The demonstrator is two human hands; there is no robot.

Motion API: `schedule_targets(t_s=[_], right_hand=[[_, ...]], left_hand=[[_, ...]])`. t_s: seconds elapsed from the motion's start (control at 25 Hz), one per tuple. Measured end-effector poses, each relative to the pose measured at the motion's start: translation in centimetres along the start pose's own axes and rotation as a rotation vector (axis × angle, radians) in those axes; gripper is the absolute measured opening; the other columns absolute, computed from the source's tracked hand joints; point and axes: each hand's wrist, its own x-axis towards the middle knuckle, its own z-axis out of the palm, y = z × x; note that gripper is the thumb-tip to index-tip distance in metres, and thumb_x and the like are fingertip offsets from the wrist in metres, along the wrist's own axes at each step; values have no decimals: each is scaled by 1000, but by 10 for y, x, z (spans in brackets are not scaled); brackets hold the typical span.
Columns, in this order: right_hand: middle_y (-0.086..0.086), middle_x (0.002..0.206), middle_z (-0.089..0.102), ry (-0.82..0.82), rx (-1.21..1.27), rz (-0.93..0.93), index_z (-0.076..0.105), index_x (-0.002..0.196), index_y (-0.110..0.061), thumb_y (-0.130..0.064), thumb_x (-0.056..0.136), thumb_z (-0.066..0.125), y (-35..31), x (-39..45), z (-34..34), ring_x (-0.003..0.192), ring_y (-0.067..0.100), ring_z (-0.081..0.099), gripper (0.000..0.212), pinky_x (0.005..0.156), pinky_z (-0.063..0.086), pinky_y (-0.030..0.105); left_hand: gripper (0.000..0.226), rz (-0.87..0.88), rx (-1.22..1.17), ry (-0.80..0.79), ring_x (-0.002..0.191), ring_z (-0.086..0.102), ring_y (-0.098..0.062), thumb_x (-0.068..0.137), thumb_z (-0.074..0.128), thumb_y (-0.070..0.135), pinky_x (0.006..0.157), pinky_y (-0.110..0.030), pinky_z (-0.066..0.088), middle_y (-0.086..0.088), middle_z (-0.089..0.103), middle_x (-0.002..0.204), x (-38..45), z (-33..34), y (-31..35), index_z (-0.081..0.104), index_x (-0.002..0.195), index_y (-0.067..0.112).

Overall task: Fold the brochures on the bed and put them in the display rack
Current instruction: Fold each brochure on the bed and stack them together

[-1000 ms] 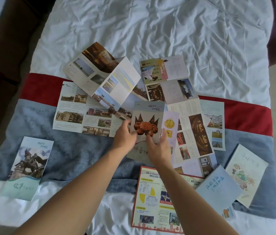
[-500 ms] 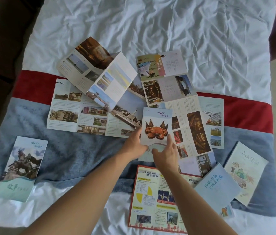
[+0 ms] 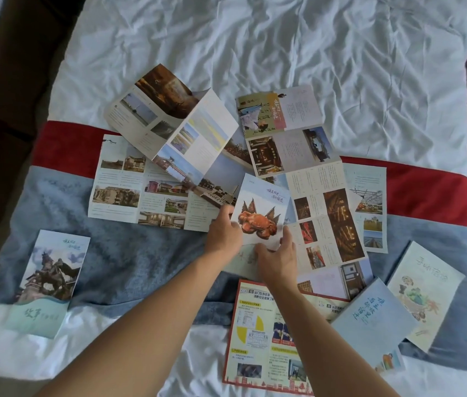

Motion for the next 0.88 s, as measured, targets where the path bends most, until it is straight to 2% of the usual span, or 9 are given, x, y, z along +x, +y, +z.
schedule_targets(t_s=[0.12, 0.2, 0.28, 0.36, 0.52, 0.72, 0.88], right_hand=[[3, 135, 43, 44, -3, -64, 17, 154, -35, -29, 89, 62, -9, -6, 1, 103, 14, 44, 80, 85, 47, 40], [3, 132, 42, 42, -61, -129, 16, 154, -36, -25, 88, 62, -15, -10, -1, 102, 18, 49, 82, 83, 52, 44], [4, 127, 42, 35, -162, -187, 14, 154, -37, -24, 86, 63, -21, -16, -2, 92, 20, 50, 85, 73, 51, 41], [6, 125, 45, 38, -277, -218, 11, 155, -36, -28, 85, 65, -24, -20, -3, 86, 20, 48, 88, 67, 46, 37], [7, 128, 51, 27, -448, -247, 1, 155, -34, -36, 90, 63, -29, -34, -4, 92, 25, 59, 90, 63, 45, 36], [7, 139, 49, 47, -603, -308, 0, 157, -30, -41, 93, 60, -50, -55, 15, 105, 28, 62, 89, 66, 46, 35], [7, 139, 51, 61, -640, -305, 3, 156, -29, -41, 91, 60, -68, -80, 53, 108, 30, 63, 87, 69, 48, 37]], left_hand=[[39, 37, -13, -30, 107, 61, -24, 98, 43, 12, 74, -32, 51, -4, 60, 132, -8, -10, -2, 45, 132, 29], [64, 220, 146, -16, 112, 60, -25, 97, 51, 9, 83, -38, 55, -7, 53, 138, -16, -19, -8, 27, 152, 30], [79, 409, 388, 8, 99, 63, -26, 96, 55, 9, 74, -38, 56, -13, 48, 132, -23, -26, -16, 11, 158, 28], [78, 472, 561, 20, 91, 62, -26, 96, 55, 13, 67, -36, 54, -14, 46, 130, -26, -35, -19, 11, 159, 26], [72, 478, 734, 44, 90, 58, -23, 95, 54, 18, 73, -38, 55, -10, 50, 123, -37, -54, -27, 16, 157, 25], [71, 457, 717, 106, 93, 58, -25, 95, 54, 20, 75, -38, 53, -9, 51, 122, -46, -82, -49, 19, 156, 25], [70, 463, 663, 129, 101, 60, -26, 94, 56, 22, 76, -35, 51, -10, 51, 129, -47, -118, -77, 22, 155, 25]])
